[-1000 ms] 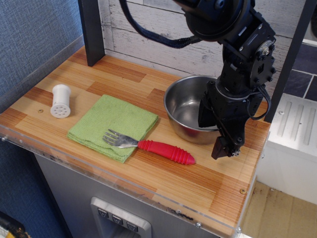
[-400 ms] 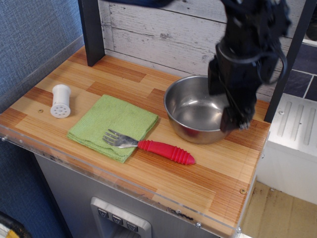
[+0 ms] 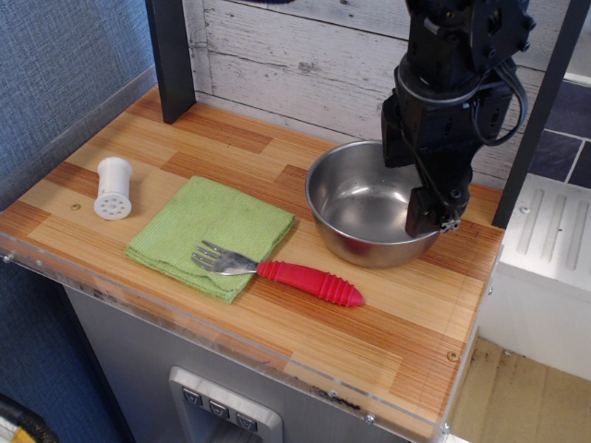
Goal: Move vessel little bit right
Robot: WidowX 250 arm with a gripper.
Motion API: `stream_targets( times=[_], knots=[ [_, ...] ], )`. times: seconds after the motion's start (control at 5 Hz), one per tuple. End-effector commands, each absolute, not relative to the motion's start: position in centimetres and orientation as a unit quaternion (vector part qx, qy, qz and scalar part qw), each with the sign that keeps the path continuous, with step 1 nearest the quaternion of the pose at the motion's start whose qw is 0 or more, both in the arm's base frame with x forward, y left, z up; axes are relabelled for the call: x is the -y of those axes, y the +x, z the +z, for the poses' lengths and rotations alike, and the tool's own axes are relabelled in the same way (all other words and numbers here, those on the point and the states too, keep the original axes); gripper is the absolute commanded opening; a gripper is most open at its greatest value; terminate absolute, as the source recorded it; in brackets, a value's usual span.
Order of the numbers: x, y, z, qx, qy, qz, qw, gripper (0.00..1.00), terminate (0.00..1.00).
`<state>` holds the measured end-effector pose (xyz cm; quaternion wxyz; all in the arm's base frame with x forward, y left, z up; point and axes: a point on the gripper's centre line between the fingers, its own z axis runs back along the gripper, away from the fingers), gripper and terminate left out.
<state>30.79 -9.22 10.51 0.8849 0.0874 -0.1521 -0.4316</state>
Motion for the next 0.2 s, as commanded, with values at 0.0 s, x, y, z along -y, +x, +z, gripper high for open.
stream_targets(
  times=[0.0],
  knots=[
    [8.87, 29.67, 11.74, 0.173, 0.090, -0.429, 0.882, 1.00, 1.00]
  ],
)
